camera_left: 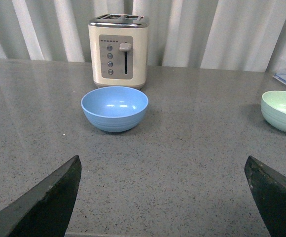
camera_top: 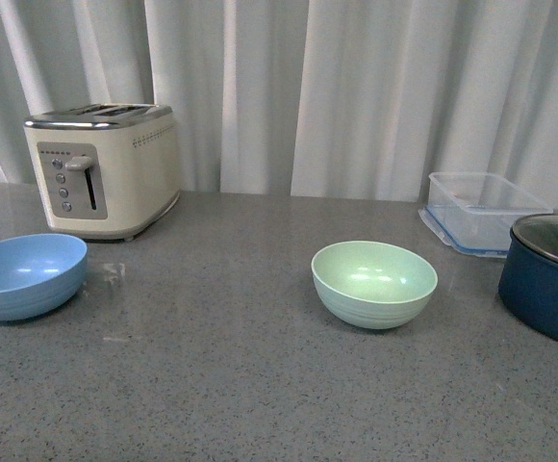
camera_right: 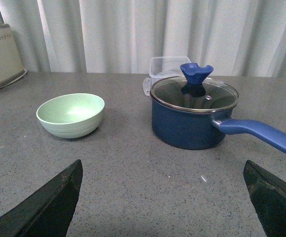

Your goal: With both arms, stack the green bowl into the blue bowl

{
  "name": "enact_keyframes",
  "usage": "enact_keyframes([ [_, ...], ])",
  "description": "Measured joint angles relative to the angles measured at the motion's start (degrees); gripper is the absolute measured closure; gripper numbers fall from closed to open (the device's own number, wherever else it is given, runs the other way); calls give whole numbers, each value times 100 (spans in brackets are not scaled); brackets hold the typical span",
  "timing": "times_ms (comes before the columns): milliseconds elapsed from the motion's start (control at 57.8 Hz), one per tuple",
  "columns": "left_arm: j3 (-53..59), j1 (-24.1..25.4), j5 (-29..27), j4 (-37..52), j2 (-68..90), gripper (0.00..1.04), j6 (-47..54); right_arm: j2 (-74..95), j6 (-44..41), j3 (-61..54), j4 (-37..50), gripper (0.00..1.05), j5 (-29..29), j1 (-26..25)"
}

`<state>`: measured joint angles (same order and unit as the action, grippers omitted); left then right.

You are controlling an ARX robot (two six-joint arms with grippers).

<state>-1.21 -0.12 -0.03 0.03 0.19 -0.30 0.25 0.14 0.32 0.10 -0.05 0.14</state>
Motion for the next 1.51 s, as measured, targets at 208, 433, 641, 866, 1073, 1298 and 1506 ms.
enact_keyframes([
  [208,0,0,0,0,-2,7,0,0,0,0,0,10,0,0],
  [433,0,0,0,0,0,7,0,0,0,0,0,10,0,0],
  [641,-33,-269,-920,-162,170,7,181,0,0,0,0,10,-2,0],
  [866,-651,-142,-1381,304,1484,7,332,-2,0,0,0,10,-2,0],
  [1073,-1945,439,-1067,610,3574,7,269,-2,0,0,0,10,0,0],
  [1298,-3696,868,-610,297,5740,7,-452,-2,0,0,0,10,0,0],
  [1506,-5320,1073,-376,-310,7768,7,-1217,-2,0,0,0,10,0,0],
])
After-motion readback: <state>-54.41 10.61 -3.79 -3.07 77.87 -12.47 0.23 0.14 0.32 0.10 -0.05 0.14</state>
